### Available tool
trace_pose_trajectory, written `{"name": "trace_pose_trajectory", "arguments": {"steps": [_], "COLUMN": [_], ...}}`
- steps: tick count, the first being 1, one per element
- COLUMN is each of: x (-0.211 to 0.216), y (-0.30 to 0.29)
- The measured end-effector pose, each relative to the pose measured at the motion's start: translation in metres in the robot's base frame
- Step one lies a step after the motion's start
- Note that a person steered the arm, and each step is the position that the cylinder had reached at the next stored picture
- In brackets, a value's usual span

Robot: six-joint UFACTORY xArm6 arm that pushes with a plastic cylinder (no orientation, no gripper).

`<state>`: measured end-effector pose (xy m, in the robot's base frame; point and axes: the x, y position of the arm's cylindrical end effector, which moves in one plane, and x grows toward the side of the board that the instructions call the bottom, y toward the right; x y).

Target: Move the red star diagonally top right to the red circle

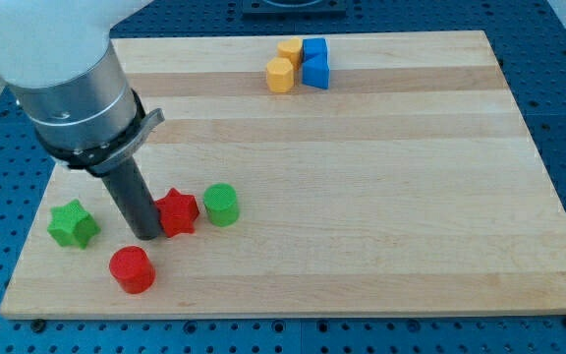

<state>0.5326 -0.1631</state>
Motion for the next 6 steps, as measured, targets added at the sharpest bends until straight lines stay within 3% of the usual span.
{"name": "trace_pose_trajectory", "arguments": {"steps": [1,2,4,6], "x": [0.0,0.028,-0.009,-0.017], "y": [0.0,-0.002,0.011,0.011]}}
